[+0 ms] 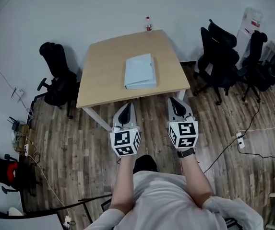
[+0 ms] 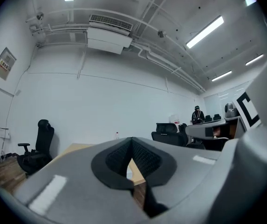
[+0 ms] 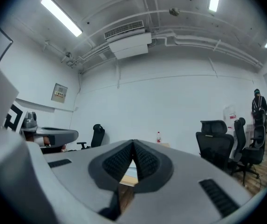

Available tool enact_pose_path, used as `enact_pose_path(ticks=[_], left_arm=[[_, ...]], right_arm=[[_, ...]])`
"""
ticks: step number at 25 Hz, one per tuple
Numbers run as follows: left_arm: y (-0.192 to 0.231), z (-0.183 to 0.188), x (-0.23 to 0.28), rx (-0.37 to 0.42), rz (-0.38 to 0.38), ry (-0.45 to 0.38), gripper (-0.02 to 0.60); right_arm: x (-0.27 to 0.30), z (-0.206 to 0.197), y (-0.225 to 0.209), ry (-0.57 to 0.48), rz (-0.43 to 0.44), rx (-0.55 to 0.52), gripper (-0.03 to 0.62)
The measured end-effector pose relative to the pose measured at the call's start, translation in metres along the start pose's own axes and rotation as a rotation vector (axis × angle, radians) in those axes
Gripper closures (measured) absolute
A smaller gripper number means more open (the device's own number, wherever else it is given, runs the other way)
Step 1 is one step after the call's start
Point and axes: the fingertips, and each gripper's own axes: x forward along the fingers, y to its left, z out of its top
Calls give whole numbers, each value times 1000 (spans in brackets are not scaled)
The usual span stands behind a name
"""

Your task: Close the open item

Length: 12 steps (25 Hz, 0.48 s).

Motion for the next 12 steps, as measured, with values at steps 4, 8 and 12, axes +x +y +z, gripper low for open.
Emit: enact_pose_path(ticks=[4, 8, 12], left_arm=[[15, -12, 24, -7, 6, 17, 574], [34, -18, 58, -6, -9, 14, 574], [51, -19, 104, -5, -46, 19, 574]], right_arm=[[26, -16, -10, 34, -13, 18, 582], [64, -26, -15, 46, -36, 15, 582], [108, -24, -24, 47, -66, 26, 582]])
